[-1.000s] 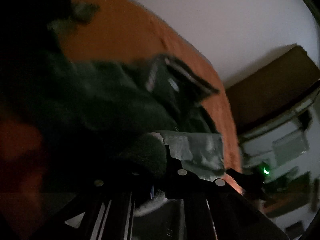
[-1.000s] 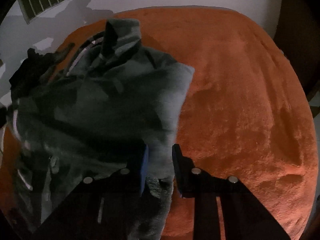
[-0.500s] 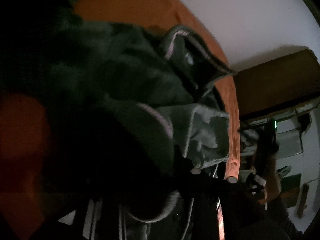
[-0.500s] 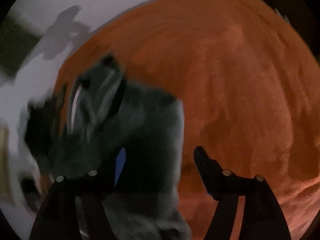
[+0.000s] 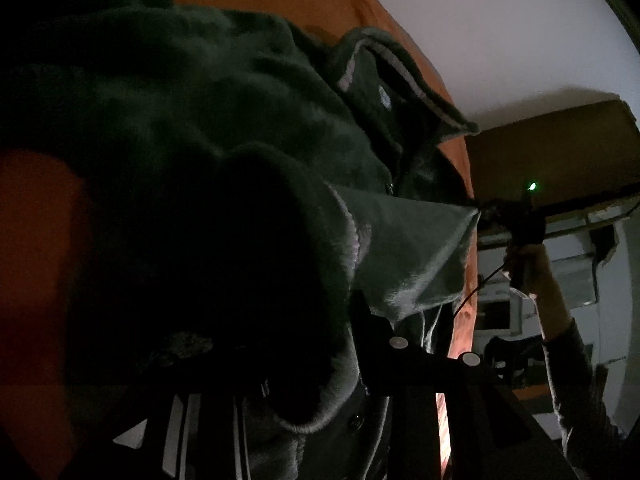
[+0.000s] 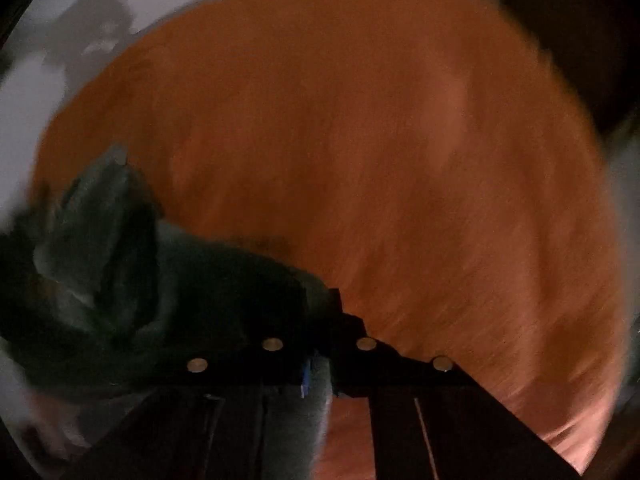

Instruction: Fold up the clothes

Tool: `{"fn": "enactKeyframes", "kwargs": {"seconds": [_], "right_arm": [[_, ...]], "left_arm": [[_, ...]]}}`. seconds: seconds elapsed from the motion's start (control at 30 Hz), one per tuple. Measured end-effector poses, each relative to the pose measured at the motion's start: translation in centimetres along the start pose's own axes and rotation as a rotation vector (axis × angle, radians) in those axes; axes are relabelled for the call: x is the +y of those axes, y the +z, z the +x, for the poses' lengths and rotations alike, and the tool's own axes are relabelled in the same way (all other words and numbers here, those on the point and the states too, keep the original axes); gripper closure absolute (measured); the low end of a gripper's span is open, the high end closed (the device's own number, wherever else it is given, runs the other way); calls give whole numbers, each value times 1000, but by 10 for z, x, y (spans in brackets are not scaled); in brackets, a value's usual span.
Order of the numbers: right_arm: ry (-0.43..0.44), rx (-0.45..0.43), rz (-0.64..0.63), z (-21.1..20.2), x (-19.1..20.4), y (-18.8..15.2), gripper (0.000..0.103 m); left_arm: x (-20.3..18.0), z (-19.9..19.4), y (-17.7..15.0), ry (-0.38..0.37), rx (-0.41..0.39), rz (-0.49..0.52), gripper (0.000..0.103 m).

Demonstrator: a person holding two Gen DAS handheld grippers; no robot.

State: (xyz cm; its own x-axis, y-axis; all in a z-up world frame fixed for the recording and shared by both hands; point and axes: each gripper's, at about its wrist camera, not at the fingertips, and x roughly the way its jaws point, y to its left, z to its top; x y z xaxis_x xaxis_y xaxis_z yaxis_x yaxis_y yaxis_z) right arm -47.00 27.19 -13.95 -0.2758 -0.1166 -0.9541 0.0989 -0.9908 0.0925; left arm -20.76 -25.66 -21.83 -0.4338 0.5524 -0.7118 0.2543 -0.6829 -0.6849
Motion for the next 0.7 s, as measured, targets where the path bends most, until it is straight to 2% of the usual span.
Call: {"fn": "enactKeyframes", "kwargs": {"seconds": [0.03, 0.07, 0.2, 0.33, 0.37, 0.4, 0.47, 0.53, 0.57, 0.6, 0.7], "right_arm": [[-52, -28, -63, -3, 7, 0, 98], [-69, 11, -103, 10, 12, 0, 98], [-52, 52, -25, 46, -7, 5, 98], [-39, -84, 102, 30, -37, 1, 90], [-5, -137, 121, 17, -46, -2, 86], [34, -171, 128, 6, -51, -5, 75], [125, -160, 128, -5, -56, -15, 55], [220, -109, 112, -9, -55, -27, 55], [236, -88, 91, -8, -48, -32, 55], [252, -68, 70, -8, -41, -37, 55], [282, -14, -2, -6, -11, -54, 55]], "left_arm": [[0, 1, 0, 7, -1, 1, 69], [1, 4, 1, 18, -4, 0, 69], [8, 3, 6, 20, -30, -43, 69], [9, -8, 16, 26, -71, -70, 69], [7, -12, 20, 25, -83, -71, 69], [5, -20, 25, 24, -107, -71, 69], [1, -31, 33, 8, -138, -64, 66], [-4, -35, 36, 1, -136, -33, 52], [-8, -31, 38, 20, -110, -7, 46], [-12, -23, 39, 53, -72, 20, 46], [-19, 3, 41, 70, -10, 67, 46]]}}
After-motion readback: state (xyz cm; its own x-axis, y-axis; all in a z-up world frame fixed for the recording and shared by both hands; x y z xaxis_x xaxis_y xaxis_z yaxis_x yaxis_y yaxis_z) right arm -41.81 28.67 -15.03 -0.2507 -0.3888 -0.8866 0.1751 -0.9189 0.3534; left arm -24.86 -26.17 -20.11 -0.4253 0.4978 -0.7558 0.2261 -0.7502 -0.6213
